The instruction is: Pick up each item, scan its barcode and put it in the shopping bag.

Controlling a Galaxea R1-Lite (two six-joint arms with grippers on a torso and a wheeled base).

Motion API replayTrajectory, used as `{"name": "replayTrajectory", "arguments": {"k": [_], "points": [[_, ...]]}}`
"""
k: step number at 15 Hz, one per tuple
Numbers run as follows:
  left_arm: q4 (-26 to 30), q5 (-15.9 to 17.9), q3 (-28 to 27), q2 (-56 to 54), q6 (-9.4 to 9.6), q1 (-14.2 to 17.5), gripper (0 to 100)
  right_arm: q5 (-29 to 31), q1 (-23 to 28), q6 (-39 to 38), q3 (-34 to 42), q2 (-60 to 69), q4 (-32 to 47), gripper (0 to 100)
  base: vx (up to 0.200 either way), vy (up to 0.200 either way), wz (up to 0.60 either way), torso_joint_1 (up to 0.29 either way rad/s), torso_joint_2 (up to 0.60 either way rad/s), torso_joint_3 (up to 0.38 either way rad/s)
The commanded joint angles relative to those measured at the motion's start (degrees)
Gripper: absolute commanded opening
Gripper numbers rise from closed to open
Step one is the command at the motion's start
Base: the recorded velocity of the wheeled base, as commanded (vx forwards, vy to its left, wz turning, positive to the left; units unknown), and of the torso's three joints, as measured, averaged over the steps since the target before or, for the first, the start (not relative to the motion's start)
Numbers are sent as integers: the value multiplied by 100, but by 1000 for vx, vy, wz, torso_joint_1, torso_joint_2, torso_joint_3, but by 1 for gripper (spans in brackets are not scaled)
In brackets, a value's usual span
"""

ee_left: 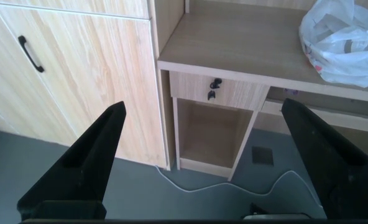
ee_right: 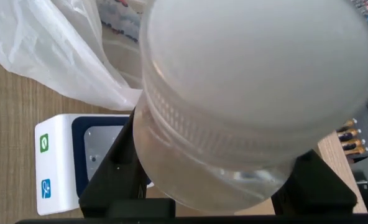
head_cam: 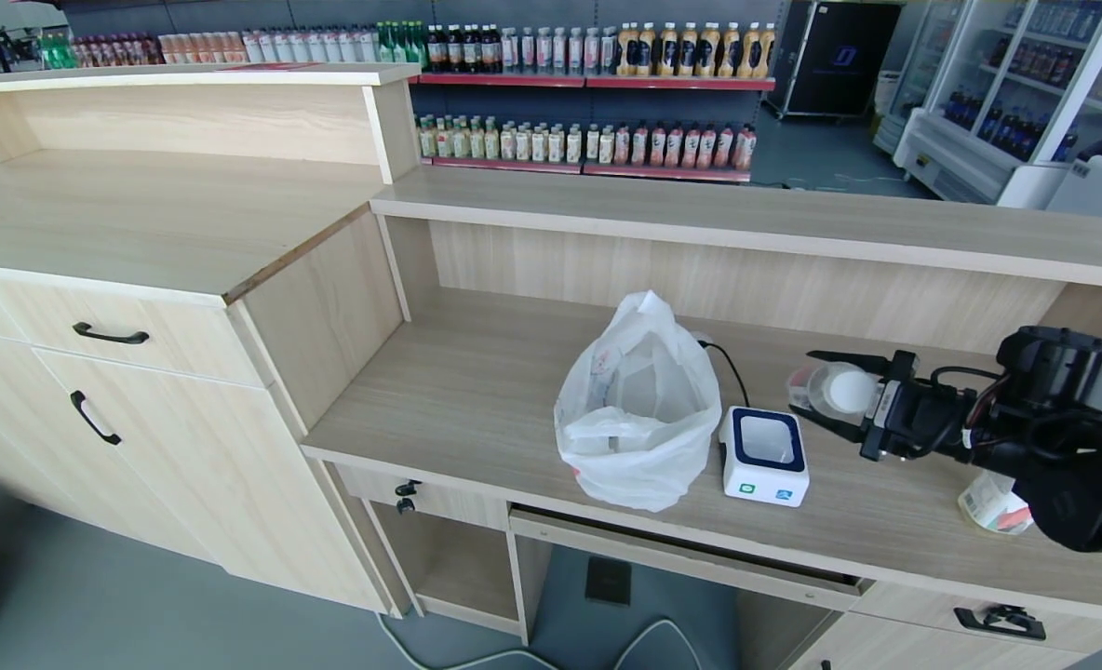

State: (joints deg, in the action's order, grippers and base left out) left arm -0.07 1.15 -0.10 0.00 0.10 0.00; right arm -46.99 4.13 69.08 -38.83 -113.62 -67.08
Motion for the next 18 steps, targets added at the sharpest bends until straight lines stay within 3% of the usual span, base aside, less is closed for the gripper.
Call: {"name": "replayTrajectory", "arguments": {"k": [1,18], "points": [[-1,0,1,0,-1,0,100,6,-44,9,-2,-29,2,0,0,0,0,0,0,0],[-1,0,1,0,-1,0,100,15,0,202,147,-82,-68,0,0,0,0,0,0,0]]}}
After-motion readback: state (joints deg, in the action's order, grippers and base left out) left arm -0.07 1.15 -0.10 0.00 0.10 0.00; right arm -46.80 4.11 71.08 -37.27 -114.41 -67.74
